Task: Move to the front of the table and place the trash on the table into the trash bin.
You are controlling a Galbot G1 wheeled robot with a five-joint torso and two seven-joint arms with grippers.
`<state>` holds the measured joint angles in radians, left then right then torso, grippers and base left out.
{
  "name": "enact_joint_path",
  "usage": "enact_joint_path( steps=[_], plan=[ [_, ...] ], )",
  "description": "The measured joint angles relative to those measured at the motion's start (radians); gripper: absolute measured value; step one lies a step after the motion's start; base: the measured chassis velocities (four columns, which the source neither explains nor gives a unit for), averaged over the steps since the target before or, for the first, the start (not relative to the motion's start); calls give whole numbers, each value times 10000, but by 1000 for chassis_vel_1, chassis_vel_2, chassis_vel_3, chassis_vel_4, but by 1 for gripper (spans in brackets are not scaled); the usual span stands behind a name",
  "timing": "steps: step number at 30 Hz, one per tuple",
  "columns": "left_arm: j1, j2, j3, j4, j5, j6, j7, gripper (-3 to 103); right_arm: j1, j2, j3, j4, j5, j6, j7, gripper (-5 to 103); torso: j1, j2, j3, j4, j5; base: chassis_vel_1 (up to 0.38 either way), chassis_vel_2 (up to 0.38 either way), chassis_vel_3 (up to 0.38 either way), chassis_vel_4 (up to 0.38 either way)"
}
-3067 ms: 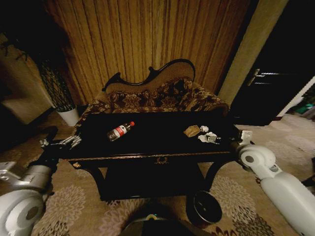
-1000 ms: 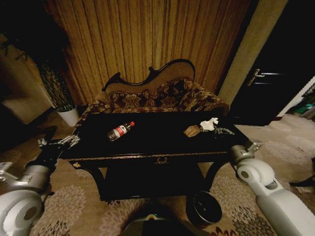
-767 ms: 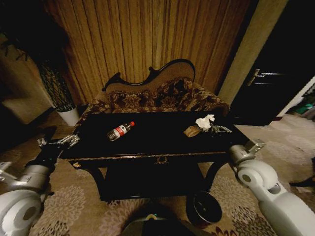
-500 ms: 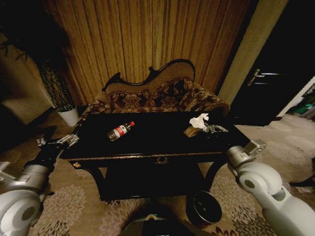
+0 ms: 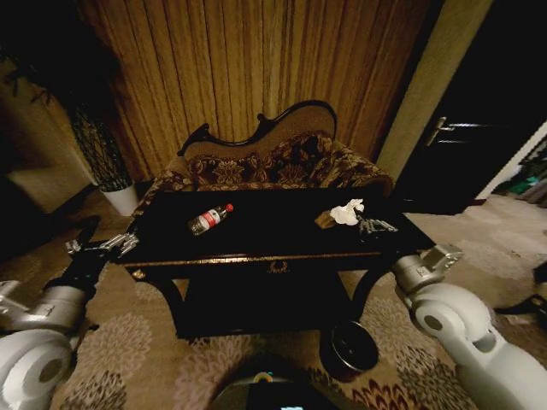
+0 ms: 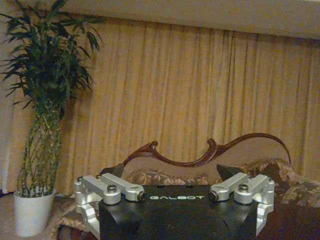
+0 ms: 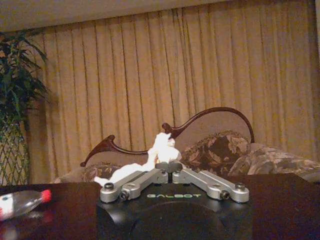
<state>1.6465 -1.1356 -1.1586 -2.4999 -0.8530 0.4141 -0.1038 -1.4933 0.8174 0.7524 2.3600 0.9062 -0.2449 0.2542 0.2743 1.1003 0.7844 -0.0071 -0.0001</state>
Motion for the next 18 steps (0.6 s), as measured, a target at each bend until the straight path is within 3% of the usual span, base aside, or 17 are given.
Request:
enact_joint_path(
  steps=[8, 11, 16, 18],
  plan=[
    [3, -24, 7, -1, 8, 0, -7, 100, -371, 333, -272, -716, -690, 115, -100, 0, -10, 10, -7, 0, -4, 182, -170, -179, 166],
    [-15, 1, 6, -1, 9, 1, -12, 100, -607, 747, -540, -1932, -1424, -167, -79, 0, -8, 5, -2, -3, 2, 16, -22, -15, 14],
    [-11, 61, -38, 0, 9, 1, -9, 100, -594, 1201, -808, -3282, -1806, -357, -2, 0, 16, -8, 8, -5, 4, -34, 21, 29, -33],
    [-11, 81, -58, 0, 9, 0, -9, 100, -314, 1507, -1040, -4670, -1988, -346, 6, 0, 15, -8, 6, -1, 1, -34, 24, 34, -23]
  ],
)
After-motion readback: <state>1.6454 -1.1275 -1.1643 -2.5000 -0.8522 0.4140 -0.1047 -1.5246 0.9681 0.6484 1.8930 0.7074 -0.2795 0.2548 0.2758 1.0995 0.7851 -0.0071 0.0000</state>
